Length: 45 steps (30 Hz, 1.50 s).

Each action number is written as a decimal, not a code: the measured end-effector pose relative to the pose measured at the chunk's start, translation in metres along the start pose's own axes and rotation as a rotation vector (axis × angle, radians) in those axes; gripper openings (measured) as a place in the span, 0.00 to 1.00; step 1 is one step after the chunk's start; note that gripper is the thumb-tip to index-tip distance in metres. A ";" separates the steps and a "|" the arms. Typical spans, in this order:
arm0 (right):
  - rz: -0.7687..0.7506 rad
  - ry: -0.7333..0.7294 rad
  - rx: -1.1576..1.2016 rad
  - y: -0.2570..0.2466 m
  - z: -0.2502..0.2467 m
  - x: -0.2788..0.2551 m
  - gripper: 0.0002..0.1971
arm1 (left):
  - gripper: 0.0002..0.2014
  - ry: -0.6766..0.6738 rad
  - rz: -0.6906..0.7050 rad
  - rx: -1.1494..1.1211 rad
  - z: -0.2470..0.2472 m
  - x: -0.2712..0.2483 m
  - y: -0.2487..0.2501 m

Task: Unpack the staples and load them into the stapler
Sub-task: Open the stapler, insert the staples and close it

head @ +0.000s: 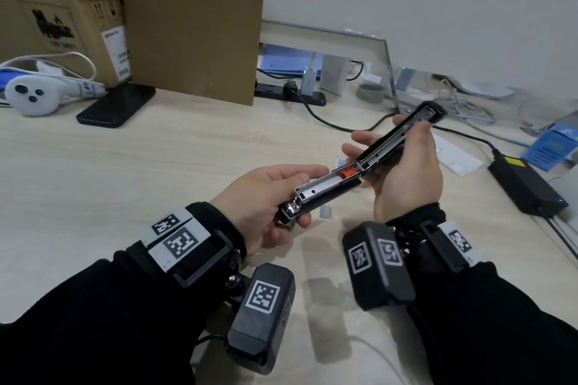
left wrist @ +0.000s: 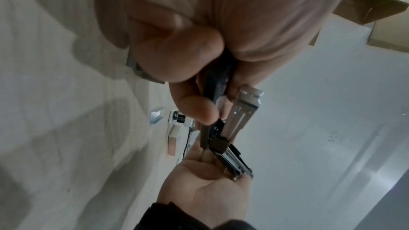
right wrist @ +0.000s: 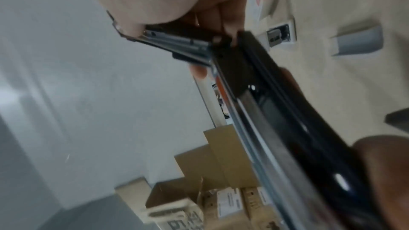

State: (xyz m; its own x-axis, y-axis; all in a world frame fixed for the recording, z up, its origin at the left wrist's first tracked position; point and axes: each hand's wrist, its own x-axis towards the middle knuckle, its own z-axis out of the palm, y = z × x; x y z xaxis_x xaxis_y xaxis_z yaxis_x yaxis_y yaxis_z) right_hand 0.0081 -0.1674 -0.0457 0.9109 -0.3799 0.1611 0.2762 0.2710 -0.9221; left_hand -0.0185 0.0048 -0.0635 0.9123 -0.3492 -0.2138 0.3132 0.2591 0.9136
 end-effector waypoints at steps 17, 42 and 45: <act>0.111 -0.154 0.036 0.008 0.001 -0.001 0.18 | 0.26 -0.303 -0.008 -0.089 -0.003 -0.004 0.002; -0.140 -0.694 -1.254 0.012 -0.012 -0.001 0.04 | 0.26 0.089 0.187 -0.185 -0.015 0.006 0.006; -0.186 -0.552 -0.956 0.014 -0.011 -0.002 0.06 | 0.27 0.083 0.183 -0.150 -0.015 0.005 0.005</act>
State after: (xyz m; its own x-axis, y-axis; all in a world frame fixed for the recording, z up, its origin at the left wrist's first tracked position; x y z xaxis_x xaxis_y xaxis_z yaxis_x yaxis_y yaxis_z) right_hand 0.0066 -0.1726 -0.0623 0.9567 0.1654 0.2397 0.2895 -0.6306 -0.7201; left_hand -0.0080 0.0178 -0.0648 0.9739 -0.2111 -0.0829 0.1711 0.4439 0.8796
